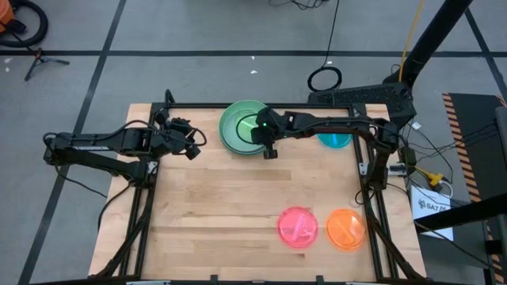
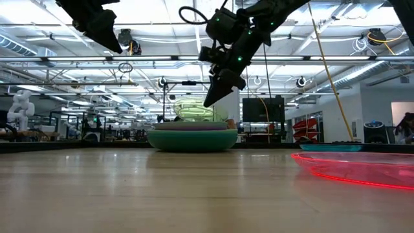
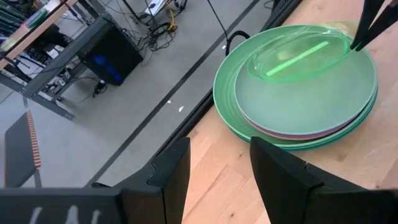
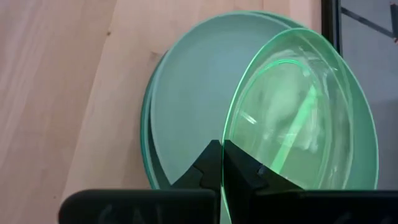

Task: Stack plastic plates
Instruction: Stack the light green plate on top of the light blue plate

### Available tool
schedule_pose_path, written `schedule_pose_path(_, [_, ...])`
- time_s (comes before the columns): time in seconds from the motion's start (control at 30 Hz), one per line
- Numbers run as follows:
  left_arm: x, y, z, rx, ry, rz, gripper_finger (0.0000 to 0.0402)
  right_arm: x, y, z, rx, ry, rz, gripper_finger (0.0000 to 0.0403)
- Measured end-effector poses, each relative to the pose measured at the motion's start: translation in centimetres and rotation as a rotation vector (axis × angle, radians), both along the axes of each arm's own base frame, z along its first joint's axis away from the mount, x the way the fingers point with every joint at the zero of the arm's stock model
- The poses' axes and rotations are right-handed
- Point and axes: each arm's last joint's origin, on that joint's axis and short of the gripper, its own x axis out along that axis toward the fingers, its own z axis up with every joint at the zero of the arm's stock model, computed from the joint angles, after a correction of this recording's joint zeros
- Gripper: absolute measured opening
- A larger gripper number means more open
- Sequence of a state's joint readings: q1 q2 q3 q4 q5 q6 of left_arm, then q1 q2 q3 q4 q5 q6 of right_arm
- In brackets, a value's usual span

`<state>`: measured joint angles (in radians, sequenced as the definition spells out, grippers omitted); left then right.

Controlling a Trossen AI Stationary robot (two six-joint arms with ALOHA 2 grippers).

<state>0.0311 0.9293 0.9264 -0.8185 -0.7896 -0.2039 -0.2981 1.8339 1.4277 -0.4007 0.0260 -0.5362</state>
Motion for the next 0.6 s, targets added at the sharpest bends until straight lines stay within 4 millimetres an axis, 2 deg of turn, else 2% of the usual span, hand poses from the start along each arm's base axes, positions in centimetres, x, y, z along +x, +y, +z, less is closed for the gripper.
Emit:
schedule_pose_path(0.23, [0.00, 0.00, -0.01, -0.004, -0.005, 0.004, 0.0173, 0.06, 0.08, 0.12, 0.003, -0.011, -0.005, 0.0007])
schedule_pose_path(0.6, [0.00, -0.01, -0.01, -0.010, -0.014, 0.010, 0.0173, 0.02, 0.07, 0.12, 0.054, -0.025, -0.074, 0.0080])
